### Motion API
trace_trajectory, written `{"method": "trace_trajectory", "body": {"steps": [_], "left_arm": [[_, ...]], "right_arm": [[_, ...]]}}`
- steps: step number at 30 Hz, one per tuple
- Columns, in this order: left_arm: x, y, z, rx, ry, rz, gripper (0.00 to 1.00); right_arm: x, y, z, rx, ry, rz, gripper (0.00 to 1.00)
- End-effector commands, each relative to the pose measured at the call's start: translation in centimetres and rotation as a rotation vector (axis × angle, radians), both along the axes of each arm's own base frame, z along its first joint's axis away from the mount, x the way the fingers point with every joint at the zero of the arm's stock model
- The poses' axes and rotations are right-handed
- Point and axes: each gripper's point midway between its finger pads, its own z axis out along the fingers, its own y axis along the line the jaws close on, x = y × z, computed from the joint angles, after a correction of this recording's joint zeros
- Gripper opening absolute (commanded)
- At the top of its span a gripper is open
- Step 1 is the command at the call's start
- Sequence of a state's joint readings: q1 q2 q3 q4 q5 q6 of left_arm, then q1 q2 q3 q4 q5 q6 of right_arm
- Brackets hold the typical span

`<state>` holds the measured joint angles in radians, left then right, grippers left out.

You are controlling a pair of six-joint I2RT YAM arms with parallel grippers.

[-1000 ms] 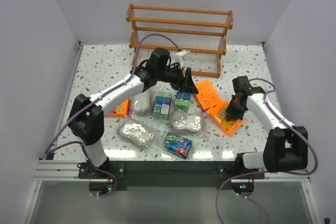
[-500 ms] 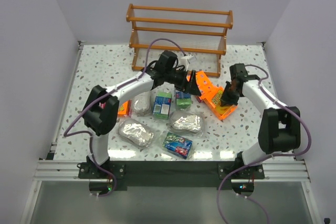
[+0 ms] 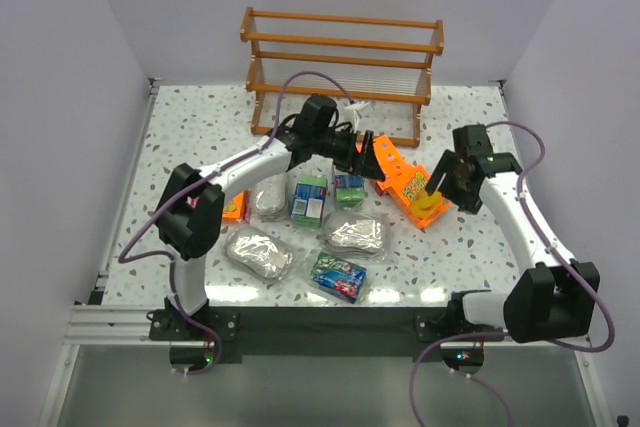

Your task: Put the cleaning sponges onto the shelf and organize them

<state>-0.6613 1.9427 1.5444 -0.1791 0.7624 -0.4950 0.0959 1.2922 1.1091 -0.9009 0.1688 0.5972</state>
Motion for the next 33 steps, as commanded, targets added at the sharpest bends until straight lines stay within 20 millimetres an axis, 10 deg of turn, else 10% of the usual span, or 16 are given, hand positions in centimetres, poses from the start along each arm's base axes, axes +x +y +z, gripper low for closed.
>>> {"method": "trace_trajectory", "body": {"steps": [1,5,33], "left_arm": [[-0.5,0.5,4.1,-0.078,-0.064,-0.008,0.78],[-0.9,1.2,4.5,-0.071,-0.072,-0.002,0.78],[-2.6,3.7,3.4,-0.011,-0.07,-0.003,0.78]], "right_arm": [[-3.7,-1.4,-3.1,-0.034,0.105,-0.11,0.78],[-4.3,0.1,-6.1,0.063,0.065,-0.121,0.7],[0.2,0.1,-7.6,0.225,-0.133,-0.251,0.65]]}}
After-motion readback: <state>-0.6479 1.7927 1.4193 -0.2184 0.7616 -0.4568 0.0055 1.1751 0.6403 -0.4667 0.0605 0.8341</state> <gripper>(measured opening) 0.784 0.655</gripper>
